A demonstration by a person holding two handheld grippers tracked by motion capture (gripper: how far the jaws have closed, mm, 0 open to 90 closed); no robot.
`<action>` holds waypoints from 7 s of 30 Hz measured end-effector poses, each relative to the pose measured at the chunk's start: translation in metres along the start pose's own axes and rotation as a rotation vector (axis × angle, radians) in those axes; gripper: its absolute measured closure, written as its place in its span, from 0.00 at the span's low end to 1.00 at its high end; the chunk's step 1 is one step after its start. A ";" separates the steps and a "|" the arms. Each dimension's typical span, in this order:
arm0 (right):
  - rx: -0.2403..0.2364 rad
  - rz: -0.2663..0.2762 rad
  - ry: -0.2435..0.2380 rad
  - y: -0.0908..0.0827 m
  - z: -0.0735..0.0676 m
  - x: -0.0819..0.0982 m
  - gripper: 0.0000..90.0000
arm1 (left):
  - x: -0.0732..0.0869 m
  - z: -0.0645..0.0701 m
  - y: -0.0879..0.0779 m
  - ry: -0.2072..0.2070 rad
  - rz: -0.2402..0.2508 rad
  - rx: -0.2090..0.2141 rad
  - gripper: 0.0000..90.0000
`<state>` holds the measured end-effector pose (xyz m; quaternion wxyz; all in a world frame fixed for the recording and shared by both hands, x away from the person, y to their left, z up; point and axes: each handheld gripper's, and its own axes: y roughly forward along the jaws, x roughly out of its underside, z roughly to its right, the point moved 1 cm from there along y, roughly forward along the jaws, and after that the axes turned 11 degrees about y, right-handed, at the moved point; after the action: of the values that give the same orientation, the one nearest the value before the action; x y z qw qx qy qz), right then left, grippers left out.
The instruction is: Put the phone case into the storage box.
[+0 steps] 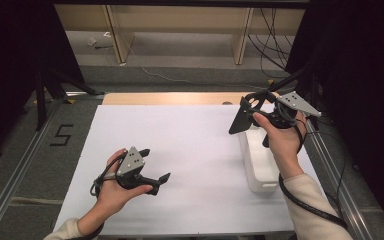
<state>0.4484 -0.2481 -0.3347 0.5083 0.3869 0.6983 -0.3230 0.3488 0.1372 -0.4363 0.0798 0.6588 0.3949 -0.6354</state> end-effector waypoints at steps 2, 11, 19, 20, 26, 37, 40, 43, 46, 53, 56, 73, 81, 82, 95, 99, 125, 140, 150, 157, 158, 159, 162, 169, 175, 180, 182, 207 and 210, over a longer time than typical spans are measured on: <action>0.003 0.001 0.000 0.000 0.001 0.000 0.17 | 0.000 0.000 0.000 0.002 0.000 0.000 0.00; 0.016 0.006 0.005 -0.001 0.005 -0.001 0.17 | 0.000 0.000 0.000 -0.001 -0.002 0.000 0.00; 0.030 0.010 0.009 -0.003 0.009 -0.003 0.17 | 0.001 -0.001 0.001 -0.002 -0.003 0.000 0.00; 0.030 0.011 0.012 -0.003 0.010 -0.003 0.17 | 0.001 -0.001 0.001 -0.002 -0.003 0.000 0.00; 0.039 0.018 0.014 -0.004 0.012 -0.005 0.17 | 0.001 -0.001 0.001 -0.002 -0.003 0.000 0.00; 0.055 0.026 0.020 -0.006 0.018 -0.007 0.17 | 0.001 -0.001 0.001 -0.002 -0.002 -0.001 0.00; 0.060 0.029 0.019 -0.007 0.020 -0.008 0.17 | 0.001 -0.001 0.001 -0.002 -0.003 -0.001 0.00; 0.065 0.027 0.020 -0.007 0.021 -0.007 0.17 | 0.001 -0.001 0.001 -0.003 -0.002 -0.001 0.00; 0.069 0.030 0.020 -0.007 0.022 -0.008 0.17 | 0.001 -0.001 0.001 -0.003 -0.002 0.000 0.00; 0.077 0.035 0.018 -0.008 0.025 -0.009 0.17 | 0.001 -0.001 0.001 -0.003 -0.002 0.001 0.00; 0.080 0.036 0.021 -0.008 0.026 -0.009 0.17 | 0.001 -0.001 0.001 -0.003 -0.001 -0.001 0.00; 0.095 0.035 0.022 -0.009 0.031 -0.008 0.17 | 0.001 -0.001 0.001 -0.004 -0.002 0.000 0.00; 0.103 0.037 0.025 -0.010 0.034 -0.009 0.17 | 0.001 -0.001 0.001 -0.005 -0.001 0.001 0.00; 0.105 0.035 0.024 -0.010 0.035 -0.009 0.17 | 0.001 -0.001 0.001 -0.005 -0.001 -0.001 0.00; 0.117 0.034 0.022 -0.009 0.038 -0.008 0.17 | 0.001 -0.001 0.001 -0.004 -0.001 -0.001 0.00; 0.122 0.034 0.021 -0.010 0.039 -0.008 0.17 | 0.001 -0.001 0.001 -0.004 -0.001 -0.001 0.00; 0.148 0.029 0.009 -0.010 0.046 -0.007 0.17 | 0.001 -0.001 0.002 -0.005 -0.001 0.000 0.00; 0.161 0.020 -0.011 -0.009 0.049 -0.005 0.17 | 0.001 -0.001 0.002 -0.004 -0.003 0.002 0.00; 0.156 -0.003 -0.026 -0.006 0.049 -0.002 0.17 | 0.001 -0.001 0.002 -0.004 -0.002 0.003 0.00; 0.153 -0.006 -0.039 -0.004 0.049 -0.002 0.17 | 0.001 -0.001 0.002 -0.003 -0.002 0.002 0.00; 0.153 -0.006 -0.038 -0.004 0.049 -0.002 0.17 | 0.001 -0.001 0.002 -0.005 -0.002 0.002 0.00; 0.153 -0.010 -0.038 -0.004 0.049 -0.002 0.17 | 0.001 -0.001 0.002 -0.005 -0.003 0.002 0.00; 0.148 -0.013 -0.041 -0.003 0.050 -0.002 0.17 | 0.001 -0.001 0.002 -0.005 -0.005 0.003 0.00; 0.144 -0.013 -0.047 0.000 0.049 -0.004 0.17 | 0.002 -0.001 0.003 -0.007 -0.006 0.003 0.00; 0.142 -0.015 -0.052 0.004 0.049 -0.004 0.17 | 0.002 -0.001 0.003 -0.008 -0.006 0.003 0.00; 0.144 -0.016 -0.055 0.005 0.051 -0.004 0.17 | 0.002 -0.001 0.003 -0.008 -0.006 0.004 0.00; 0.145 -0.014 -0.051 0.006 0.051 -0.004 0.17 | 0.002 -0.001 0.003 -0.008 -0.006 0.005 0.00; 0.172 -0.021 -0.055 0.011 0.061 -0.003 0.17 | 0.001 0.000 0.003 -0.010 -0.005 0.006 0.00; 0.176 -0.026 -0.057 0.012 0.062 -0.003 0.17 | 0.001 0.000 0.003 -0.010 -0.005 0.006 0.00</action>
<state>0.4875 -0.2951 -0.3497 0.4877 0.4115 0.6576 -0.4004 0.3510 0.1357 -0.4390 0.0782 0.6549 0.3941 -0.6400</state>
